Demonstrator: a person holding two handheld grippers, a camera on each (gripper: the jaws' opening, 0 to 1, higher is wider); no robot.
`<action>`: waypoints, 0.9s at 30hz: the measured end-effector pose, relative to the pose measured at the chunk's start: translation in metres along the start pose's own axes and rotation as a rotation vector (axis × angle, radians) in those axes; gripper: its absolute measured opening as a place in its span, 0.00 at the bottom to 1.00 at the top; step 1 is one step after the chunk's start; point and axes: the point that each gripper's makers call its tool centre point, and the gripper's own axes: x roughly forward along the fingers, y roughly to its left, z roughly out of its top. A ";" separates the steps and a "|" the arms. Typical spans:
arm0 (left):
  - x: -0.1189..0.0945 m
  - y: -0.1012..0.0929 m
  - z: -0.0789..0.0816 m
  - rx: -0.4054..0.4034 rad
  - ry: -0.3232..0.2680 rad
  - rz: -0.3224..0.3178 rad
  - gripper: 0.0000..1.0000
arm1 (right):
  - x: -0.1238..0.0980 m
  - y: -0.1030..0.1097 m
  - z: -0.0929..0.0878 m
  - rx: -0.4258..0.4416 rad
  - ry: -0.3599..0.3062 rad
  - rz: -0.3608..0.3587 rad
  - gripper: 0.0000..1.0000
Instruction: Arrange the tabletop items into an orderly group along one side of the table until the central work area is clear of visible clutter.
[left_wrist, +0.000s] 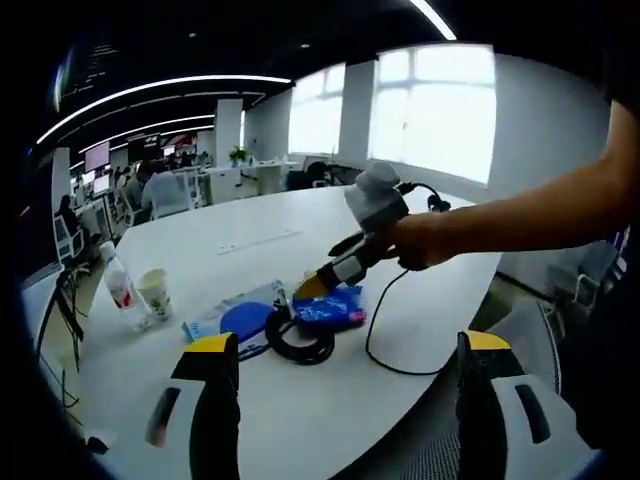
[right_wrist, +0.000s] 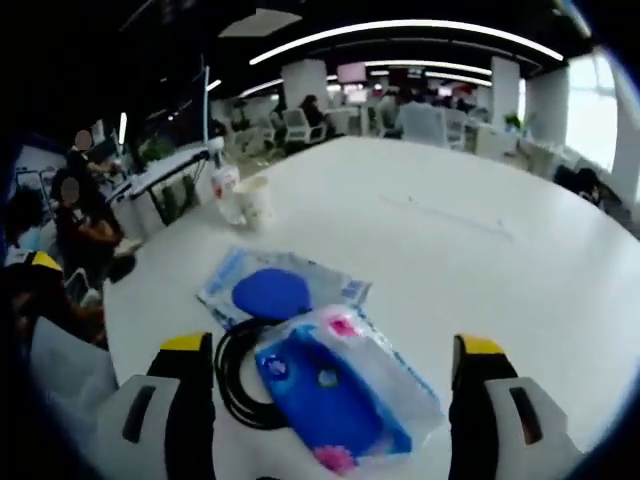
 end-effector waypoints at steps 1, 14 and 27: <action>0.002 -0.001 0.000 0.002 0.005 -0.004 0.89 | -0.004 -0.003 -0.004 0.013 -0.005 -0.008 0.97; 0.028 -0.006 0.004 -0.050 0.009 -0.069 0.89 | -0.037 -0.031 -0.046 0.140 -0.010 -0.094 0.95; 0.061 -0.003 0.005 -0.040 0.026 -0.101 0.87 | -0.061 -0.041 -0.071 0.246 -0.020 -0.148 0.94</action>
